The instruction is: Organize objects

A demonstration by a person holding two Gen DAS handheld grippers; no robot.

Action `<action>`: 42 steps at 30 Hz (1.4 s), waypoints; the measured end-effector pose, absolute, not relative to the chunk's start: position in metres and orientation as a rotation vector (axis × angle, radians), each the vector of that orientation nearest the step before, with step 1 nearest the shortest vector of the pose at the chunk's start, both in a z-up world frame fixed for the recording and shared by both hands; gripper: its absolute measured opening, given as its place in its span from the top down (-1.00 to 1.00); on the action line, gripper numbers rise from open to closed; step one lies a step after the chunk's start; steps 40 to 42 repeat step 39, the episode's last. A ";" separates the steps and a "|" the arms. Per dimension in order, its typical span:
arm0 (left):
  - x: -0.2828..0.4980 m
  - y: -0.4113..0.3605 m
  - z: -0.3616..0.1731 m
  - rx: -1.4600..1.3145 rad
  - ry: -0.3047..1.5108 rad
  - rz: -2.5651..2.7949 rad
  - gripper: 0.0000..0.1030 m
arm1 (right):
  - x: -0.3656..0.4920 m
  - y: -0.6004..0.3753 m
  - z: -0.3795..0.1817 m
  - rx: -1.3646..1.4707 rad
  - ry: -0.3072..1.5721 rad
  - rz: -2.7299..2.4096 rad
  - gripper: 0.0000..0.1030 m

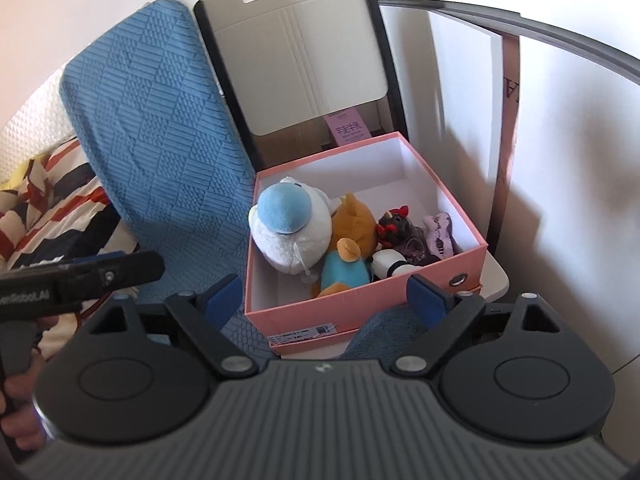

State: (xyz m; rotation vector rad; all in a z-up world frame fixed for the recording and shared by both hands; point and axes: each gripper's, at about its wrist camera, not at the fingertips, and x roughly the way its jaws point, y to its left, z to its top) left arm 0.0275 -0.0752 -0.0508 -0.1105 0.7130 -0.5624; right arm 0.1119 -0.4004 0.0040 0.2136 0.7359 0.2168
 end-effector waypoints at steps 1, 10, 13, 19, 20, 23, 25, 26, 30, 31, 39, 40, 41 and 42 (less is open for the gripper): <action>0.027 -0.075 -0.052 -0.115 0.712 -0.561 -0.64 | 0.112 -0.400 0.004 0.219 0.735 0.218 -0.76; 0.025 -0.070 -0.061 -0.134 0.740 -0.535 -0.64 | 0.113 -0.395 -0.001 0.206 0.744 0.207 -0.76; 0.025 -0.067 -0.060 -0.141 0.737 -0.532 -0.64 | 0.112 -0.396 -0.001 0.213 0.746 0.207 -0.76; 0.027 -0.067 -0.061 -0.145 0.741 -0.529 -0.64 | 0.110 -0.398 0.000 0.214 0.742 0.201 -0.76; 0.027 -0.067 -0.061 -0.147 0.746 -0.527 -0.64 | 0.109 -0.398 0.000 0.217 0.742 0.199 -0.76; 0.026 -0.068 -0.062 -0.147 0.747 -0.523 -0.64 | 0.109 -0.399 0.001 0.219 0.740 0.195 -0.76; 0.026 -0.068 -0.062 -0.149 0.750 -0.520 -0.64 | 0.109 -0.399 0.001 0.218 0.739 0.194 -0.76; 0.026 -0.068 -0.062 -0.151 0.751 -0.520 -0.64 | 0.109 -0.399 0.001 0.218 0.739 0.194 -0.76; 0.025 -0.068 -0.062 -0.145 0.756 -0.526 -0.64 | 0.108 -0.399 0.001 0.219 0.738 0.192 -0.76; 0.025 -0.069 -0.062 -0.144 0.758 -0.526 -0.64 | 0.108 -0.399 0.001 0.221 0.738 0.192 -0.76; 0.024 -0.071 -0.067 -0.130 0.776 -0.520 -0.64 | 0.108 -0.403 -0.003 0.228 0.742 0.188 -0.76; 0.024 -0.071 -0.067 -0.130 0.776 -0.520 -0.64 | 0.108 -0.403 -0.003 0.228 0.742 0.188 -0.76; 0.024 -0.071 -0.067 -0.130 0.776 -0.520 -0.64 | 0.108 -0.403 -0.003 0.228 0.742 0.188 -0.76; 0.024 -0.071 -0.067 -0.130 0.776 -0.520 -0.64 | 0.108 -0.403 -0.003 0.228 0.742 0.188 -0.76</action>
